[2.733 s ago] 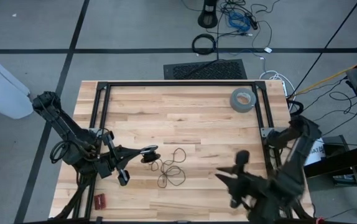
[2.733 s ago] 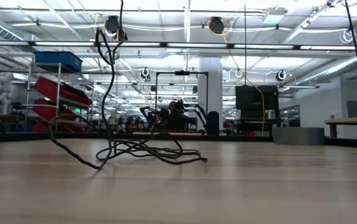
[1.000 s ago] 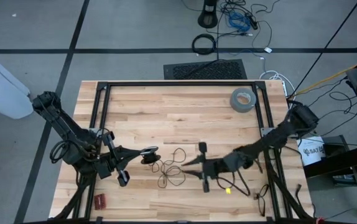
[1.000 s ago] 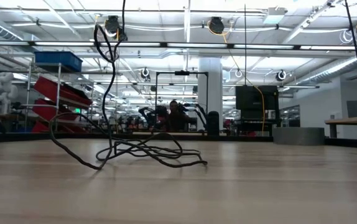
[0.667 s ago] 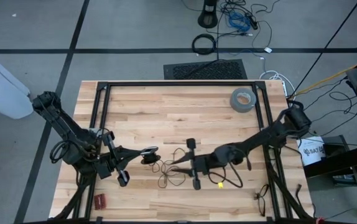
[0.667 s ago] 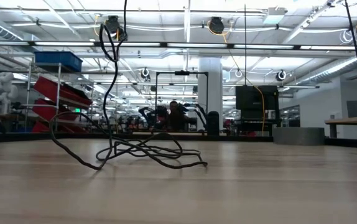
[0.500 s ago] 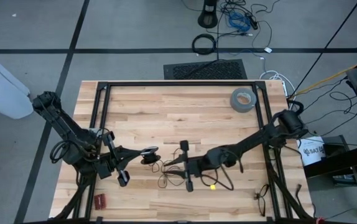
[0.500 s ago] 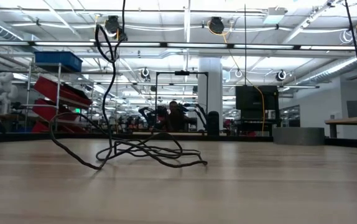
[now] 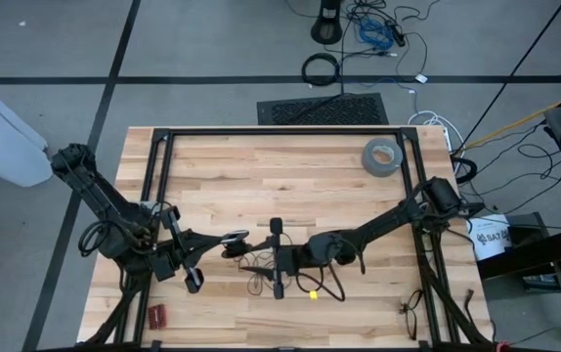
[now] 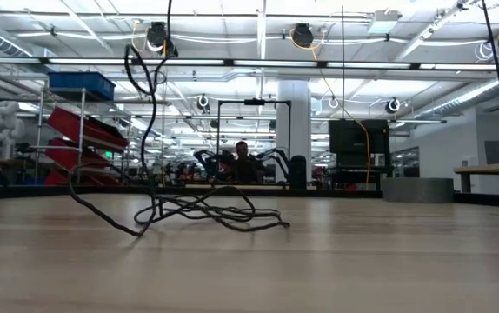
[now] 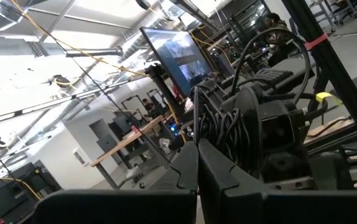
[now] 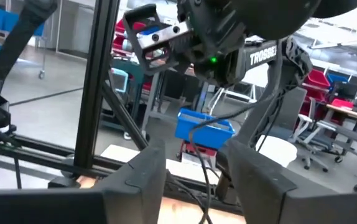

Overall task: Coil cords
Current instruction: Uncoil the black wire from the spool

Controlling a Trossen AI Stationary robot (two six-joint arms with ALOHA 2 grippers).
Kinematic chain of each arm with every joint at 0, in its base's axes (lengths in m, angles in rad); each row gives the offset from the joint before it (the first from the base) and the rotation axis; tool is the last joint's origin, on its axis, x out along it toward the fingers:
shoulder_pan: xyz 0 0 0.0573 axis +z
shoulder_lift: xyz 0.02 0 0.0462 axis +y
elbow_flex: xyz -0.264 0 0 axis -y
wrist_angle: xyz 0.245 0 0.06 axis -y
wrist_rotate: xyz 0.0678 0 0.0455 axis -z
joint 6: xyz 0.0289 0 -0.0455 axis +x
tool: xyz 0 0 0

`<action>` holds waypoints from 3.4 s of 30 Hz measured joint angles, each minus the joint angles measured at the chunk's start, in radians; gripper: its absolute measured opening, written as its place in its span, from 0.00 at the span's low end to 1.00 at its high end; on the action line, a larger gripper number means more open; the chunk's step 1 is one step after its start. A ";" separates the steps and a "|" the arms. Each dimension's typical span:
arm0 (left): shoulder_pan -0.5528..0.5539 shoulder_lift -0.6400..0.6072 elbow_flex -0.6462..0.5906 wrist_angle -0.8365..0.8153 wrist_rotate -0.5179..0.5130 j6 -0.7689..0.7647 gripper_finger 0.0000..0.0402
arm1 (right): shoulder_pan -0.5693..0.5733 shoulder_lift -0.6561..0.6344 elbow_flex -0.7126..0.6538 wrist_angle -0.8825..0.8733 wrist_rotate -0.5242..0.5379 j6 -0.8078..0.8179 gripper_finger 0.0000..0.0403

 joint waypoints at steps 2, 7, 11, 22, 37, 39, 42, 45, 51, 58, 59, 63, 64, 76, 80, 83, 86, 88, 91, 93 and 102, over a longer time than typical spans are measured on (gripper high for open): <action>0.000 0.000 0.000 0.000 0.000 0.000 0.00 | -0.001 0.000 0.000 0.005 -0.001 0.007 0.42; 0.000 0.000 0.000 0.000 0.000 0.000 0.00 | -0.001 0.000 0.000 0.014 -0.003 0.007 0.43; 0.000 0.000 0.000 0.000 0.000 0.000 0.00 | -0.004 0.000 0.000 0.070 -0.002 0.036 0.41; 0.000 0.000 0.000 -0.001 0.000 0.000 0.00 | -0.008 -0.001 0.000 0.088 0.051 0.082 0.14; 0.029 0.002 0.000 -0.004 0.000 -0.004 0.00 | 0.014 -0.001 0.044 -0.065 0.136 0.119 0.00; 0.039 0.002 0.000 -0.008 0.000 -0.023 0.00 | 0.020 -0.001 0.085 -0.154 0.135 0.137 0.00; 0.047 0.002 0.000 -0.027 0.000 -0.028 0.00 | 0.032 -0.001 0.138 -0.255 0.135 0.143 0.00; 0.052 0.002 0.000 -0.029 0.000 -0.029 0.00 | 0.050 -0.001 0.177 -0.288 0.134 0.138 0.00; 0.052 0.002 0.001 -0.053 -0.010 -0.028 0.00 | 0.084 -0.002 0.223 -0.306 0.130 0.113 0.00; 0.060 0.003 0.001 -0.077 -0.073 -0.029 0.00 | 0.113 -0.002 0.272 -0.304 0.124 0.083 0.00; 0.060 0.003 0.001 -0.079 -0.077 -0.028 0.00 | 0.117 -0.002 0.277 -0.303 0.124 0.076 0.00; 0.059 0.003 0.001 -0.084 -0.086 -0.028 0.00 | 0.132 -0.002 0.299 -0.313 0.125 0.043 0.00; 0.059 0.003 0.001 -0.086 -0.088 -0.028 0.00 | 0.135 -0.002 0.304 -0.316 0.127 0.034 0.00; 0.058 0.003 0.001 -0.116 -0.109 -0.028 0.00 | 0.174 -0.025 0.320 -0.473 0.338 -0.026 0.00; 0.058 0.003 0.001 -0.120 -0.128 -0.028 0.00 | 0.194 -0.047 0.320 -0.564 0.433 0.000 0.00; 0.057 0.003 0.001 -0.121 -0.133 -0.029 0.00 | 0.209 -0.053 0.320 -0.596 0.488 0.003 0.00; 0.047 0.003 0.001 -0.123 -0.136 -0.029 0.00 | 0.221 -0.054 0.320 -0.603 0.551 -0.015 0.00; 0.034 0.003 0.001 -0.123 -0.147 -0.028 0.00 | 0.226 -0.054 0.320 -0.610 0.590 -0.024 0.00; 0.011 0.002 0.001 -0.123 -0.179 -0.022 0.00 | 0.234 -0.055 0.320 -0.619 0.645 -0.028 0.00; -0.004 0.001 0.001 -0.124 -0.194 -0.006 0.00 | 0.239 -0.059 0.320 -0.627 0.660 -0.034 0.00; -0.068 -0.022 0.001 -0.124 -0.200 0.000 0.00 | 0.269 -0.092 0.320 -0.648 0.836 -0.078 0.00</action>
